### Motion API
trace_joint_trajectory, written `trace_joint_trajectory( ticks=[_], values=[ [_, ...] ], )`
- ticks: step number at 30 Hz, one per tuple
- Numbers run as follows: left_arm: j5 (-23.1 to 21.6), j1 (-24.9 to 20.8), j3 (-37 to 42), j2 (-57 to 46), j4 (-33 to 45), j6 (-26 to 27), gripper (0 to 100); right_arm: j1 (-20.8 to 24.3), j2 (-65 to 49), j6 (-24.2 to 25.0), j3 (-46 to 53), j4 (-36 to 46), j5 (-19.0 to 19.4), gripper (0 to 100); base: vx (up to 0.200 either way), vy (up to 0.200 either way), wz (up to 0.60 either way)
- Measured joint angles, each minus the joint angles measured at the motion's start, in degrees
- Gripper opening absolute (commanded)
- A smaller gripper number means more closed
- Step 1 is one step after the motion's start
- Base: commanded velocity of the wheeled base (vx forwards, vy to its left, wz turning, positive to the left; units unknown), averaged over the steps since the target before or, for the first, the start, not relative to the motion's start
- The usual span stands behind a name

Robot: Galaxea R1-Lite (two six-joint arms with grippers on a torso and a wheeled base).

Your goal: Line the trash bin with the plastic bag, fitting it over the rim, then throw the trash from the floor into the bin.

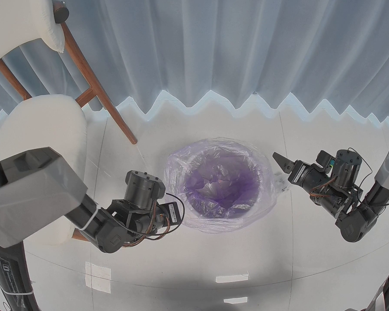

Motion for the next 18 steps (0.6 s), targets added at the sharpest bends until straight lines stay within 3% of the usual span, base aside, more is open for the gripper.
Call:
trace_joint_trajectory(
  ticks=[8,18],
  values=[
    [1.5,-1.5,0.1,6.5,-5.1,1.3,0,0.1,0.0,0.0,0.6,-0.1,-0.6,100,0.000,0.000,0.00],
    [3.6,1.7,-5.8,13.6,-8.1,1.5,0,0.9,0.3,-0.1,4.4,-2.1,-0.9,100,0.000,0.000,0.00]
  ],
)
